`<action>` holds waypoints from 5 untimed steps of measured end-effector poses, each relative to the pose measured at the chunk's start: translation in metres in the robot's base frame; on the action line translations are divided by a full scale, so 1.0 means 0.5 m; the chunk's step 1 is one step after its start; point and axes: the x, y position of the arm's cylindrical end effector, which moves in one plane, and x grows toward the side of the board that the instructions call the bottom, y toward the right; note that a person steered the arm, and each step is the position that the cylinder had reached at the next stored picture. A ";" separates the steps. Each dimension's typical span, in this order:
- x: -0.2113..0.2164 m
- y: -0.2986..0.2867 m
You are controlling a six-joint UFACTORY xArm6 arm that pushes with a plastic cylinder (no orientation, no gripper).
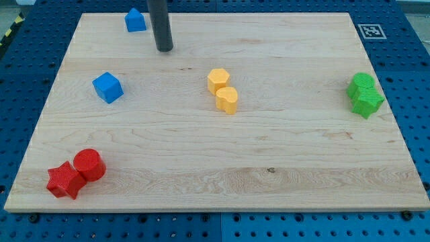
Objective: Move the triangle on top of the cube
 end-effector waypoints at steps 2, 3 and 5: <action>-0.193 -0.006; -0.194 -0.057; -0.186 -0.150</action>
